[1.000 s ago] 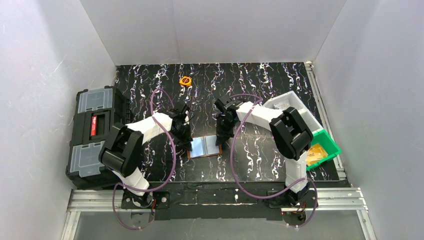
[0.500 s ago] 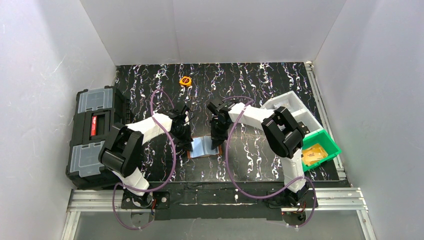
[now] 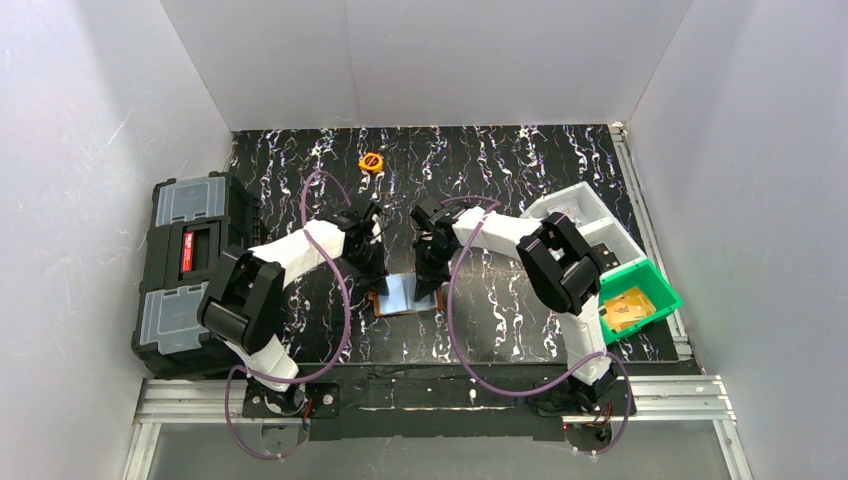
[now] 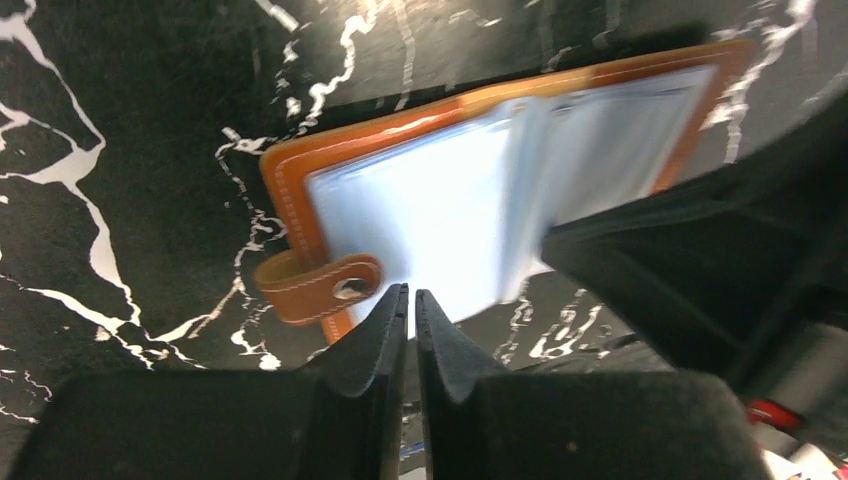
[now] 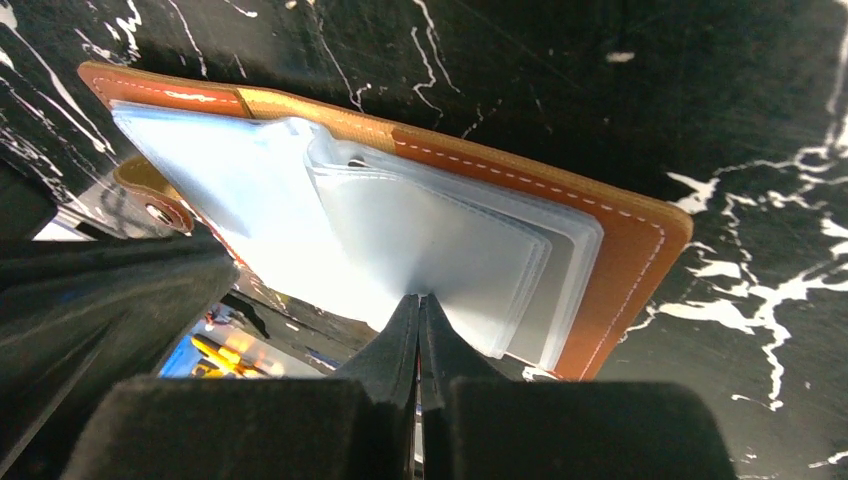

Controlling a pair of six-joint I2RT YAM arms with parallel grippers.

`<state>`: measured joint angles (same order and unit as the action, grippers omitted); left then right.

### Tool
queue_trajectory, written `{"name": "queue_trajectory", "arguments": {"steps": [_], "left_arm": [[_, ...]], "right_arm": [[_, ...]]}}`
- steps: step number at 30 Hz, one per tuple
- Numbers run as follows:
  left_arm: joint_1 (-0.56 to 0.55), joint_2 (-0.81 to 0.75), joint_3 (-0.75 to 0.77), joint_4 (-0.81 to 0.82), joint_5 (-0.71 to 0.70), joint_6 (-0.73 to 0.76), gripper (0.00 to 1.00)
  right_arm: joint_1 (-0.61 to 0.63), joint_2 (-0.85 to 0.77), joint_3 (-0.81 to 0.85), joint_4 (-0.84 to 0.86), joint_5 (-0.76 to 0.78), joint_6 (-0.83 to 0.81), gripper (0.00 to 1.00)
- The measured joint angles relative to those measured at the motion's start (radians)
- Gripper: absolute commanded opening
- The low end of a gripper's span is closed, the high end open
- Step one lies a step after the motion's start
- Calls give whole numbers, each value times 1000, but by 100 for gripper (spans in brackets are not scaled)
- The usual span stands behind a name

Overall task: Take the credit cards out of the card holder
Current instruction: Remove the credit card from the card holder.

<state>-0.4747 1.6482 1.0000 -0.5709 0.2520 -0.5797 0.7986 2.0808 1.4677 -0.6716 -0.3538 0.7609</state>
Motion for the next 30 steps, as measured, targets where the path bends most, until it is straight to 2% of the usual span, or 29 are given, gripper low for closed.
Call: {"name": "queue_trajectory", "arguments": {"steps": [4, 9, 20, 23, 28, 30], "left_arm": [[-2, -2, 78, -21, 21, 8, 15], [-14, -2, 123, -14, 64, 5, 9], [-33, 92, 74, 111, 182, -46, 4], [-33, 105, 58, 128, 183, -51, 0], [-33, 118, 37, 137, 168, -52, 0], [-33, 126, 34, 137, 156, -51, 0]], "right_arm": [[-8, 1, -13, 27, -25, 8, 1], [-21, 1, -39, 61, -68, 26, 1], [-35, 1, -64, 99, -113, 49, 1], [-35, 1, -64, 99, -114, 49, 1], [-35, 1, -64, 99, -113, 48, 1], [-37, 0, -64, 98, -111, 48, 5]]}}
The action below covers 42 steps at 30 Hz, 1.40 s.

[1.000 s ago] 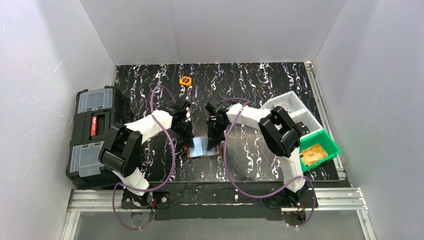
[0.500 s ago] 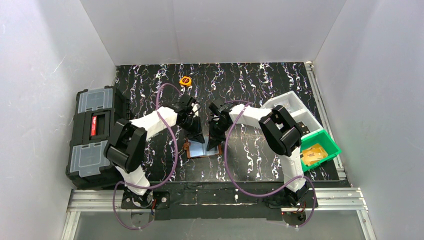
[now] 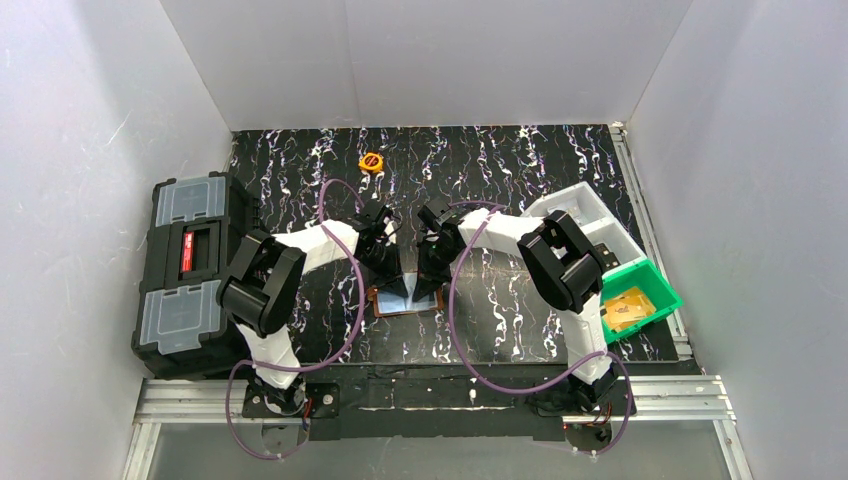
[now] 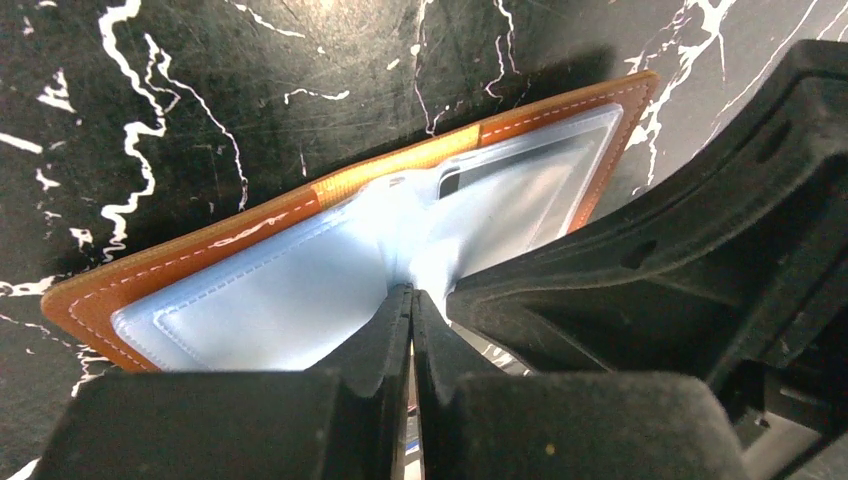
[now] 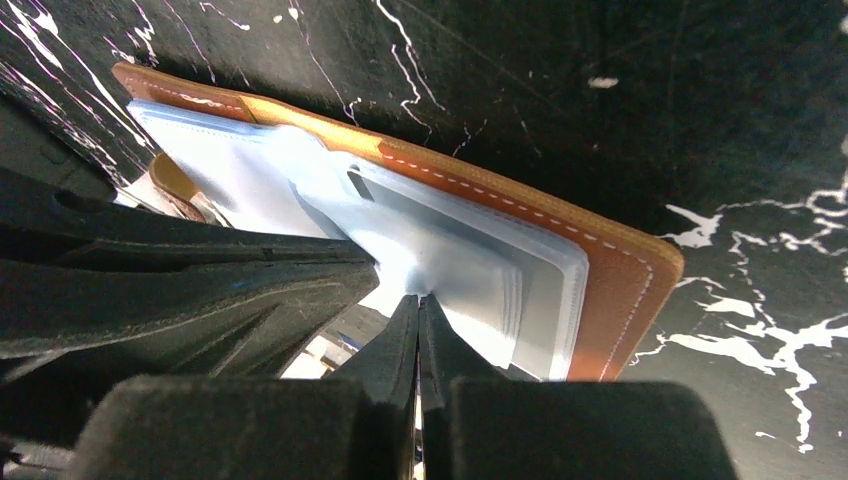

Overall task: Take the credit cards out of the card holder
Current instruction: Remove the credit card from the card holder.

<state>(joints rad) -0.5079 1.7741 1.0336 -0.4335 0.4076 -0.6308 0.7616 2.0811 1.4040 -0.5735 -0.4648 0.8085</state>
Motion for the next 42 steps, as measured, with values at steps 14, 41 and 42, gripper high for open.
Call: {"name": "queue_trajectory", "arguments": {"steps": [14, 41, 42], "left_arm": [[0, 11, 0, -1, -14, 2, 0], [0, 15, 15, -19, -16, 14, 7], [0, 16, 19, -26, -19, 19, 13]], "right_arm": [[-35, -92, -21, -24, 105, -32, 34], [-64, -84, -93, 89, 12, -4, 17], [-66, -84, -96, 90, 8, 0, 16]]}}
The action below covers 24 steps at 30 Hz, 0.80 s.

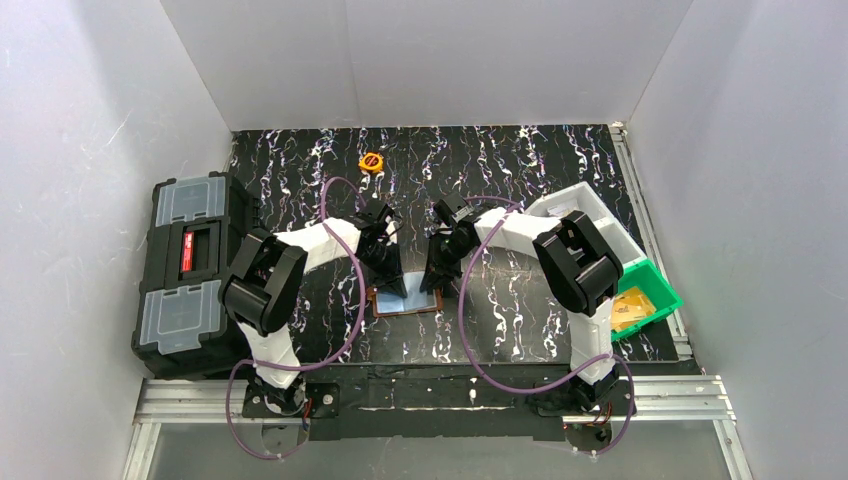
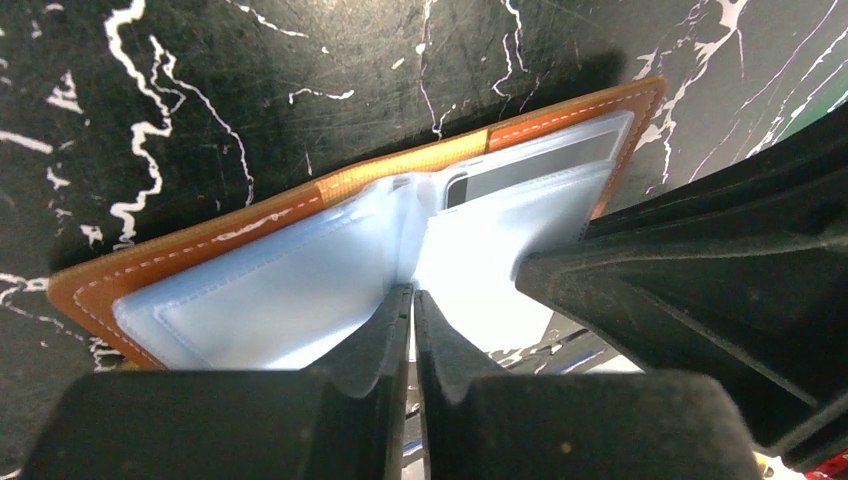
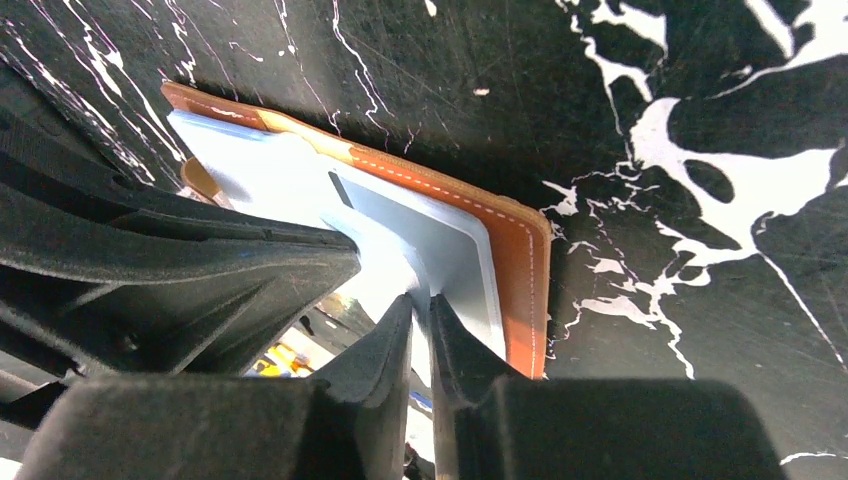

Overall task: Take the credit cards out of the card holder
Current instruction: Remove the credit card from the card holder.

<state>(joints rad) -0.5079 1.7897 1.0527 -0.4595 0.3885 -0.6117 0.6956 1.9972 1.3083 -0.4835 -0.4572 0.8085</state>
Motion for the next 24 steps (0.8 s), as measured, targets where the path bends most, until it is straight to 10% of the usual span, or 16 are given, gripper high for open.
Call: {"name": "queue_trajectory", "arguments": {"steps": [7, 24], "left_arm": [[0, -7, 54, -75, -42, 27, 22], [75, -155, -5, -186, -219, 88, 4]], "right_arm": [[-6, 0, -9, 24, -23, 8, 10], [-10, -26, -8, 12, -21, 5, 1]]}}
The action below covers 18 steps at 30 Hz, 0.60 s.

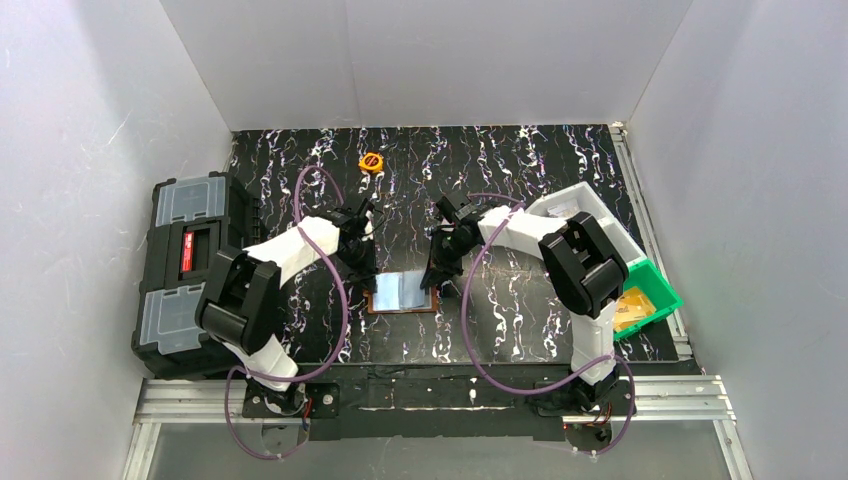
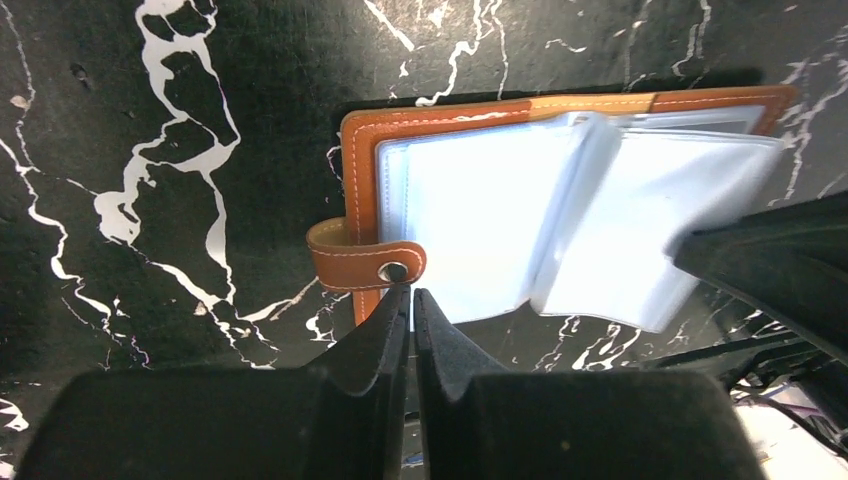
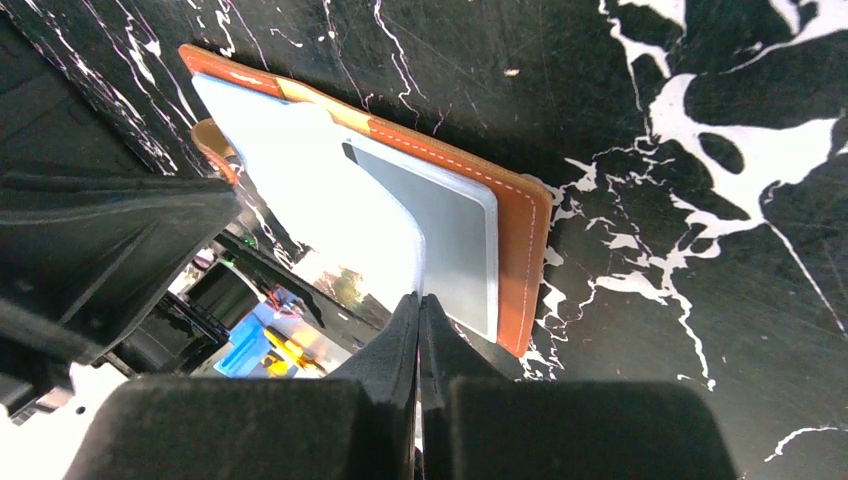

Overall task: Take the credit cards out of the card holder
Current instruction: Remove the credit card from the card holder.

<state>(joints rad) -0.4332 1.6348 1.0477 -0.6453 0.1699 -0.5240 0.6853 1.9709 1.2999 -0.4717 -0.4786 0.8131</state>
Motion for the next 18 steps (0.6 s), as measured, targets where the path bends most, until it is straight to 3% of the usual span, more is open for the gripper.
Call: {"name": "queue_trajectory", "arguments": {"steps": [18], "left_arm": [[-35, 54, -61, 76, 29, -38, 0]], "right_arm": [[-30, -66, 17, -52, 5, -33, 1]]}}
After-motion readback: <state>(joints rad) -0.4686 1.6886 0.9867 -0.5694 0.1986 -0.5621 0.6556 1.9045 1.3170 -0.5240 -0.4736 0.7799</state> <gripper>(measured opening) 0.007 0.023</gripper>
